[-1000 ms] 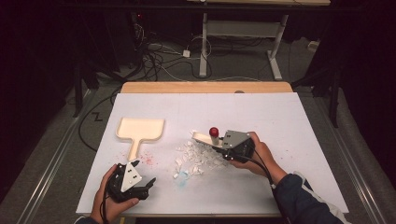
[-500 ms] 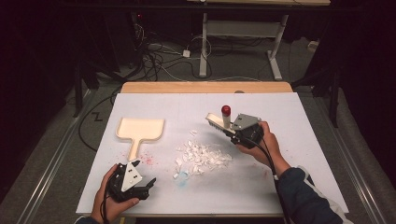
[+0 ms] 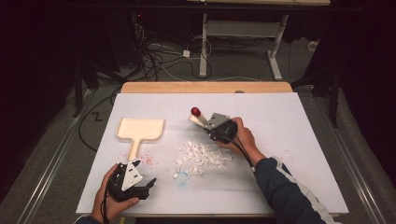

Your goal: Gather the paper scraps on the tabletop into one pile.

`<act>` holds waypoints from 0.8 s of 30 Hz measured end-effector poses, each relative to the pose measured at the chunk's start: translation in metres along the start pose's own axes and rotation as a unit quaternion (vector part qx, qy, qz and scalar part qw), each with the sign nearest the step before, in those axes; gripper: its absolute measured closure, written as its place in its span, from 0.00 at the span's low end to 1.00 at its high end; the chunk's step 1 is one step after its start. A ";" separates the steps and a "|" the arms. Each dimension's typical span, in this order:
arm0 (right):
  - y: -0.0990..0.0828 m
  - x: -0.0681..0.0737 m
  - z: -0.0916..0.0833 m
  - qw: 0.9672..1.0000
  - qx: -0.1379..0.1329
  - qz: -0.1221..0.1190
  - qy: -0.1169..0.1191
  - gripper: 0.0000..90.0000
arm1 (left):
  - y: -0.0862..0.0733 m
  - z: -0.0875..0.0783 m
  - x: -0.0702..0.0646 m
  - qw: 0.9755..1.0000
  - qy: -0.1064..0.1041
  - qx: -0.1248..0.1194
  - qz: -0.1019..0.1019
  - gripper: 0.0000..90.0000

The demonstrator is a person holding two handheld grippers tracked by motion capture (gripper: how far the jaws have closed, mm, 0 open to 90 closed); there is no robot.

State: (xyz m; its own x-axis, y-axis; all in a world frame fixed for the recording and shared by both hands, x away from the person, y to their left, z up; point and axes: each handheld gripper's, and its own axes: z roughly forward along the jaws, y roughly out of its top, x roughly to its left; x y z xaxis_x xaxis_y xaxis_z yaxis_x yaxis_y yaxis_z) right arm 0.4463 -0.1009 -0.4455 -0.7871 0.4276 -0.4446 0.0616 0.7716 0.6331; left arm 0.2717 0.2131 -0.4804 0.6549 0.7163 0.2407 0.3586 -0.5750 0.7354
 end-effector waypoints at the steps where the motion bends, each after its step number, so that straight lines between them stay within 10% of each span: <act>1: 0.003 0.004 -0.001 1.000 -0.005 -0.008 0.014 0.75 | 0.000 0.000 0.000 1.000 0.000 0.000 0.000 0.20; 12: 0.003 0.031 -0.030 0.984 -0.073 -0.054 0.156 0.75 | 0.000 -0.001 -0.001 1.000 -0.002 0.001 0.000 0.20; 24: -0.012 0.012 -0.081 0.992 -0.090 0.008 0.089 0.76 | 0.001 -0.002 -0.002 1.000 -0.004 0.003 0.002 0.20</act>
State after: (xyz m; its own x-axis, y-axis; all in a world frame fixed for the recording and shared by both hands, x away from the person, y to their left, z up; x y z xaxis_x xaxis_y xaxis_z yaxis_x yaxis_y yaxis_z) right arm 0.3865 -0.1433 -0.4076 -0.8836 0.3370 -0.3252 -0.0234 0.6619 0.7493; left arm 0.2696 0.2115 -0.4789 0.6624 0.7103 0.2382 0.3594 -0.5803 0.7309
